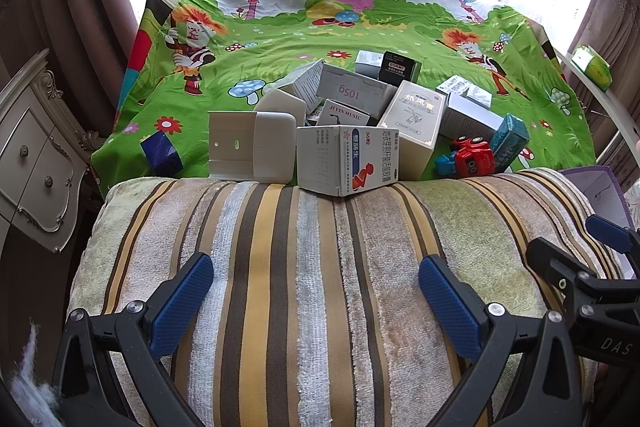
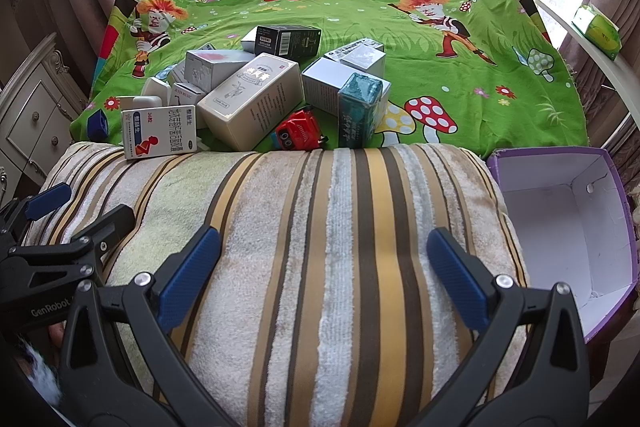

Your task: Organize rigid objects

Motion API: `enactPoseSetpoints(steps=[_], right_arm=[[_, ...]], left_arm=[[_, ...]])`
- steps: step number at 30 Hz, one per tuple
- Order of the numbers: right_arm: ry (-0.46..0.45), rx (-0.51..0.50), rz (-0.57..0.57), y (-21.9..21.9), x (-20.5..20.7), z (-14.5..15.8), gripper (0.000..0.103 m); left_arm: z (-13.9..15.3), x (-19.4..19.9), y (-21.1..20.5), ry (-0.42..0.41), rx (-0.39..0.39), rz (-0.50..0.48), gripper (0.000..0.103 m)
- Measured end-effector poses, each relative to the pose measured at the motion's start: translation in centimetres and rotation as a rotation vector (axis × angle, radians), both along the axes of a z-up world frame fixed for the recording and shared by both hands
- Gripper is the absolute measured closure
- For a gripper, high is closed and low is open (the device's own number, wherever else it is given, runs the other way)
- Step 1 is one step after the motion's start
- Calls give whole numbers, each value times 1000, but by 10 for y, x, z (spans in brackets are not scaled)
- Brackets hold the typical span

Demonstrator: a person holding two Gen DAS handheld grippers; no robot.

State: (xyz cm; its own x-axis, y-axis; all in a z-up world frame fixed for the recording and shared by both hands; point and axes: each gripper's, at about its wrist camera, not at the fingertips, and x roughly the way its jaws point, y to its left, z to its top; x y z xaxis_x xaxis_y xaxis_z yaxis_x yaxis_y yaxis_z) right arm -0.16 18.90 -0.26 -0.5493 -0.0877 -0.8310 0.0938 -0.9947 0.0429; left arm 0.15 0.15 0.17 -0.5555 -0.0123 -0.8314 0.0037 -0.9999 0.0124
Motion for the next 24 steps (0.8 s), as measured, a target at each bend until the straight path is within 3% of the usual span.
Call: enactPoseSetpoints(steps=[14,17,24], right_arm=[[-14,-15,37,3,0,2,0],[-4,-43,39,7,1,3,0],[3,-60,54,10,-4,6,0]], left_arm=[[0,0,-1,-6,3,-14,0],[3,2,-7,10,48,-12,0],[17,-13,-56,45,103,110,7]])
